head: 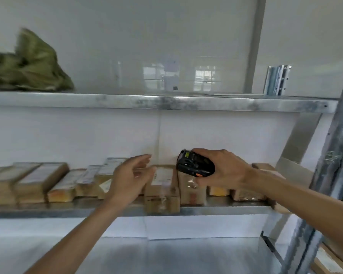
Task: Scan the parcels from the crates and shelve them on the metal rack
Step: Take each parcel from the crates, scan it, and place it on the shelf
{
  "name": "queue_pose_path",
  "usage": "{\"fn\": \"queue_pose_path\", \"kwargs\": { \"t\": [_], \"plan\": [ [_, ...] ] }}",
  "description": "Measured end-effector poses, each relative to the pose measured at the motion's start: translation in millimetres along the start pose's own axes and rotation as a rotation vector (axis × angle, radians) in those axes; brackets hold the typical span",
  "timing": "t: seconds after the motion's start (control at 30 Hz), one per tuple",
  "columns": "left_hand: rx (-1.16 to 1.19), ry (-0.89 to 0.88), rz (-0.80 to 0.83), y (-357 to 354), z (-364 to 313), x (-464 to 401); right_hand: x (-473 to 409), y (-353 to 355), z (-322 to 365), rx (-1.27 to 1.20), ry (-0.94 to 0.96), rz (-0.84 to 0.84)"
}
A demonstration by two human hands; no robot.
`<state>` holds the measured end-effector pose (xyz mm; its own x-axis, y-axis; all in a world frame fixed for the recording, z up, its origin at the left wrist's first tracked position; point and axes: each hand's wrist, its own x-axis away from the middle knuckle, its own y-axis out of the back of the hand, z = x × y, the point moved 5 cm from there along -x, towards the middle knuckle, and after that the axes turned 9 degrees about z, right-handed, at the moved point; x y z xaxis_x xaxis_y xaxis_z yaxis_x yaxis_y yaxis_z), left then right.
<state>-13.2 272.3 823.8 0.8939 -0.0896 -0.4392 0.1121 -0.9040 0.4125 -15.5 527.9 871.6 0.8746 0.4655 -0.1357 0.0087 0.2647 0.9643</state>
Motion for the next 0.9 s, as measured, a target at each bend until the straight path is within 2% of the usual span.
{"fn": "queue_pose_path", "kwargs": {
  "t": [0.23, 0.3, 0.4, 0.6, 0.9],
  "plan": [
    [-0.223, 0.159, -0.288, 267, 51, 124, -97, -63, 258, -0.041, 0.323, 0.108],
    [-0.332, 0.22, -0.343, 333, 66, 169, -116, -87, 329, -0.055, 0.41, 0.138],
    [-0.37, 0.356, -0.449, 421, 88, 241, -139, -124, 426, -0.054, 0.514, 0.188],
    [-0.496, 0.553, -0.636, 550, 131, 364, -175, -195, 587, -0.068, 0.721, 0.269],
    [-0.577, 0.767, -0.89, 677, 205, 475, -241, -293, 773, -0.037, 1.02, 0.328]
  ]
}}
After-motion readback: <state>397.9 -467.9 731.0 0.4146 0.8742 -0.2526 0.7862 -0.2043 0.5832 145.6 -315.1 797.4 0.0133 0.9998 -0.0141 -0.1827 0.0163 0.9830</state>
